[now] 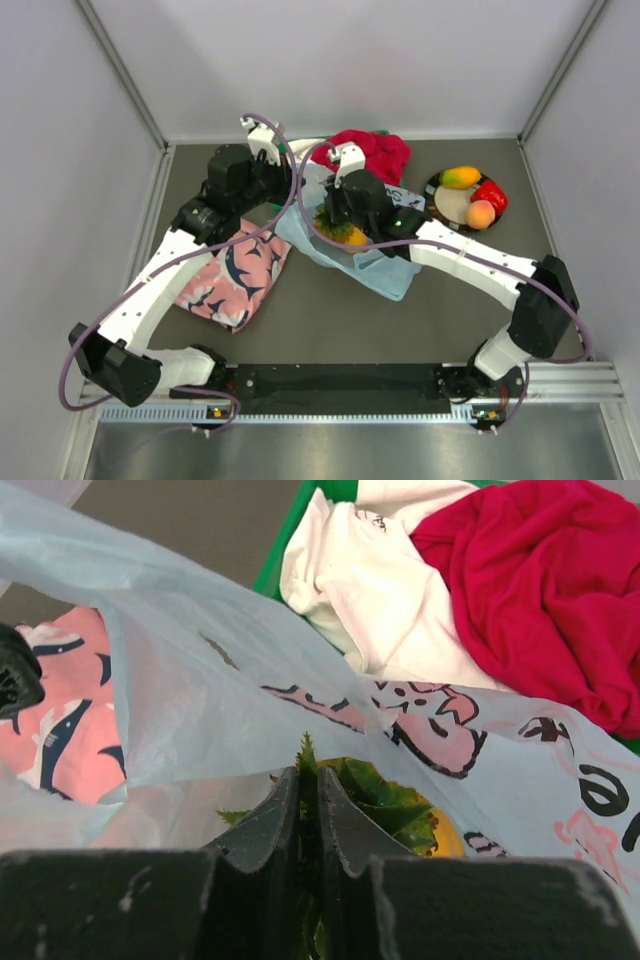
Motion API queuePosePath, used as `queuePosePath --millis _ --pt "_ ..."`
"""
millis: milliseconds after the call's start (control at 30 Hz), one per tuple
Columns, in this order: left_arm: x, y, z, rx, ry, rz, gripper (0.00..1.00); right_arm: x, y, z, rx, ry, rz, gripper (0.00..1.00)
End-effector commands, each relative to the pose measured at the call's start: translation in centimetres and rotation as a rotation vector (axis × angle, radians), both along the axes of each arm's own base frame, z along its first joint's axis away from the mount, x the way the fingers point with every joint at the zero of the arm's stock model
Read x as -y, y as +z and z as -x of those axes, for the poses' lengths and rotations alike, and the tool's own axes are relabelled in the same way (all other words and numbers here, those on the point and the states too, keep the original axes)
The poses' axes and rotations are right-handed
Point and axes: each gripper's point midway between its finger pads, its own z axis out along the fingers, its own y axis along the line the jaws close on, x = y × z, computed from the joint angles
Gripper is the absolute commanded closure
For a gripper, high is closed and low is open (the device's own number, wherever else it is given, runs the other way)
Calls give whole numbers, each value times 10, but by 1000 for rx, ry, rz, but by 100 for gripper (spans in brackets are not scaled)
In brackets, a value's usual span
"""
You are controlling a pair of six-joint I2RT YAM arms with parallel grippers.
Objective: Place the fruits into the plastic bag
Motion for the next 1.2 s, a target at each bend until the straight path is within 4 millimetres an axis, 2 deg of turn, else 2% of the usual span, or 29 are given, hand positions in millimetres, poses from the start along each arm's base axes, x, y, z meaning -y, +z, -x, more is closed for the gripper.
queuePosePath --millis 0,300,533,633,767,800,833,900,933,1167 --pt "-1 25 3 81 -5 38 100 -11 12 -12 65 -31 -58 100" --pt "-1 27 4 85 -9 42 100 -30 -39 -7 -60 18 -60 100" --pt "-2 29 5 91 -6 45 100 -25 -80 0 -143 6 -5 100" --pt "-2 29 5 92 -8 44 100 -23 -90 1 -162 -4 6 100" --pt "-3 29 4 92 -4 41 100 -23 -86 2 -167 -8 -2 100" --pt "-2 29 4 93 -6 42 100 -23 -84 2 -165 -8 -5 97" --pt "-2 29 5 93 -6 42 100 -23 -82 2 -163 -8 -7 86" --pt "-2 29 4 94 -4 40 100 -22 -75 2 -154 -7 -13 76" --pt "-3 29 4 93 0 39 100 -21 -72 2 -150 -8 -15 67" --pt "-2 28 4 91 -3 37 100 -18 -59 4 -129 -3 -16 45"
